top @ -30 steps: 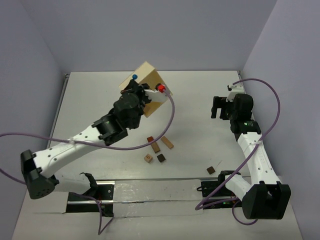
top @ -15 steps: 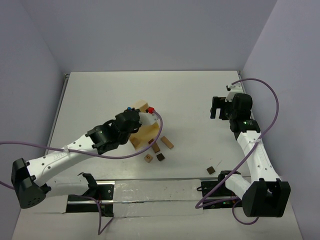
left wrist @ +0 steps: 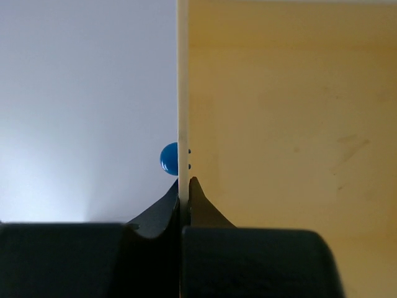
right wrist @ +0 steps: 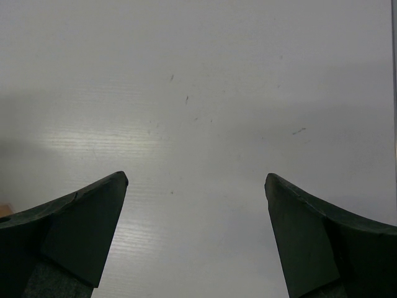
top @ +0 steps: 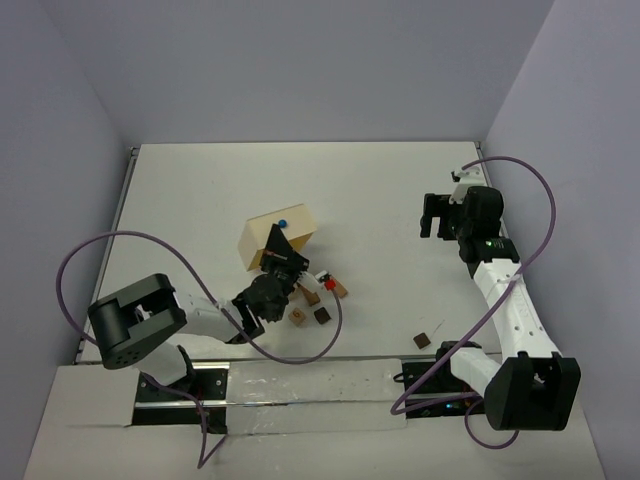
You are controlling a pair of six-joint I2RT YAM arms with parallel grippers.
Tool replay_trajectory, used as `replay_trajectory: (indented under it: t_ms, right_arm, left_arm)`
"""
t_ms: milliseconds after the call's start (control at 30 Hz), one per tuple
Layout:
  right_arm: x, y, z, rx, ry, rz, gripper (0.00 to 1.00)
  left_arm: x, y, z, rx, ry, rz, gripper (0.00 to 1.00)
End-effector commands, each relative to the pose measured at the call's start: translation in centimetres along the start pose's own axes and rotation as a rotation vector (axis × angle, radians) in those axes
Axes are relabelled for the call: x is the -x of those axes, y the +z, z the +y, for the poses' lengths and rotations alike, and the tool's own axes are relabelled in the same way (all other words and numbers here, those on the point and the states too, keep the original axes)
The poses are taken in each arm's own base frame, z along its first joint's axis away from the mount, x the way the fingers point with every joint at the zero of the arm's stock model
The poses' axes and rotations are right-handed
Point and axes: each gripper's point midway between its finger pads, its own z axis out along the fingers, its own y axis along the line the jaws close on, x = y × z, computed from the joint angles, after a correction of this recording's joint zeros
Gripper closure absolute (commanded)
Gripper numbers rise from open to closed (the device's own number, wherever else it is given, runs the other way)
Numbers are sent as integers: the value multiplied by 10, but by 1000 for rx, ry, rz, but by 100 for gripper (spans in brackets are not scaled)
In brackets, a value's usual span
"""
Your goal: Build the wood block tower
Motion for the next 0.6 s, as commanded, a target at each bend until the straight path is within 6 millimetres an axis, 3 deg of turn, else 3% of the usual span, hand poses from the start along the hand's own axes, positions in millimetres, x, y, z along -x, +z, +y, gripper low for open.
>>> replay_trajectory:
  t_ms: [0, 133, 300, 333, 367, 433, 467, 500, 567]
  right_arm:
    - [12, -1, -4, -19, 5, -34, 0]
    - [12, -1, -4, -19, 4, -36, 0]
    - [12, -1, -3, -11, 5, -36, 0]
    - [12, -2, -2, -8, 5, -35, 0]
    - [12, -2, -2, -5, 5, -38, 0]
    - [13, -3, -1, 0, 5, -39, 0]
    - [12, -3, -1, 0, 5, -40, 0]
    - [12, -3, 0, 3, 5, -38, 0]
    - [12, -2, 1, 9, 7, -35, 0]
  left_arm:
    - [-57, -33, 109, 427, -289, 207, 100]
    - [-61, -29, 110, 423, -281, 235, 100]
    - [-114, 0, 120, 399, -397, 429, 100]
    - [-136, 6, 122, 376, -453, 496, 100]
    - [-145, 16, 117, 373, -633, 510, 100]
    - [-160, 47, 108, 140, -679, 561, 100]
    - [-167, 61, 134, 196, -996, 551, 100]
    - [-171, 74, 125, 100, -1041, 568, 100]
    - [-178, 82, 80, -140, -1005, 615, 100]
